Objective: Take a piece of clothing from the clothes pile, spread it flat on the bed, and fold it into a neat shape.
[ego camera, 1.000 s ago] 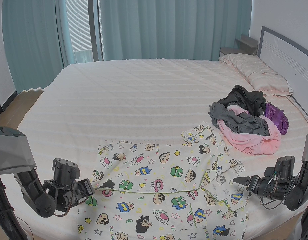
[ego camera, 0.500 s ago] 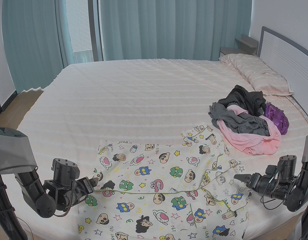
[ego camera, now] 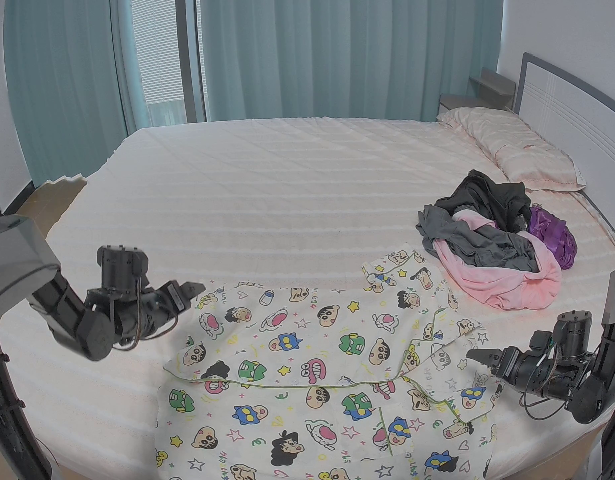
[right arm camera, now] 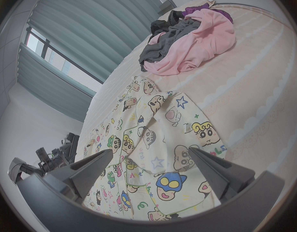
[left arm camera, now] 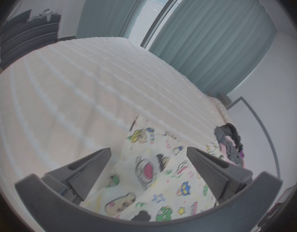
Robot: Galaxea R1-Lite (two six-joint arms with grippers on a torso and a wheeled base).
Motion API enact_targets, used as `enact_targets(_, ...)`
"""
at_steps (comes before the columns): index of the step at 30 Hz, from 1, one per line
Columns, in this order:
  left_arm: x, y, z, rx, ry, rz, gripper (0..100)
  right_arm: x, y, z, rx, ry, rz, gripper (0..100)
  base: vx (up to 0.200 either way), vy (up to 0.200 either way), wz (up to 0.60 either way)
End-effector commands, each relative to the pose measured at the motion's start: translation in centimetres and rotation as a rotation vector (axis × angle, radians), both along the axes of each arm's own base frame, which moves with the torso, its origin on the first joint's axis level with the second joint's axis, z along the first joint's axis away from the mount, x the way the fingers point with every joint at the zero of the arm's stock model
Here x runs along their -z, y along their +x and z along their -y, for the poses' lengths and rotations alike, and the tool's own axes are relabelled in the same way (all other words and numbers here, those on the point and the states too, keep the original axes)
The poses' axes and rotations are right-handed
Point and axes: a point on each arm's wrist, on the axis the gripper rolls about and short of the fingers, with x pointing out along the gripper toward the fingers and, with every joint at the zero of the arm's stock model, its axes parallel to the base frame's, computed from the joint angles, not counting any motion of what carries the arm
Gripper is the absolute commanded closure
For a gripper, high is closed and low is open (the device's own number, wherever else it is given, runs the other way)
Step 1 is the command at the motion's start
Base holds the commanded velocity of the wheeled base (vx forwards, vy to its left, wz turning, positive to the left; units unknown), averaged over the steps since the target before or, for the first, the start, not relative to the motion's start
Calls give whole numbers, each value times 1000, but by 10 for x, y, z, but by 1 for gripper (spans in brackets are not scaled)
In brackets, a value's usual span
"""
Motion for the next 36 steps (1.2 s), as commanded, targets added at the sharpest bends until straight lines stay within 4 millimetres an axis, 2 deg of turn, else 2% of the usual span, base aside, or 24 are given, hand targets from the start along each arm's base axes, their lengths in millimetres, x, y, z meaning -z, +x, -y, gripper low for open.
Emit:
enact_targets(1,8,68,-29,86,-80,-26,0,2,-4,-2,-11,-1,-20,0,0,0,0)
enact_targets(6,27,96,-31,111,-33,-22,0,3,-4,-3,-14,-1,-25,0,0,0,0)
enact_targets(11,43,107,-30,144,-22,-47,0,4,-4,-3,-15,-2,-32,0,0,0,0)
enact_targets(13,49,111,-32,169,-28,-50,0,4,-4,-4,-18,-2,-31,0,0,0,0)
enact_targets(19,49,112,-31,232,-77,-42,0,5,-4,-4,-23,-2,-34,0,0,0,0)
enact_targets(28,62,126,-34,229,-77,-35,0,5,-5,-7,-32,-3,-33,0,0,0,0)
enact_targets(29,63,126,-34,229,-77,-35,100,5,-5,-7,-32,-3,-33,0,0,0,0)
enact_targets(36,62,134,-43,209,-82,-18,100,7,-5,-7,-31,-7,-46,0,0,0,0)
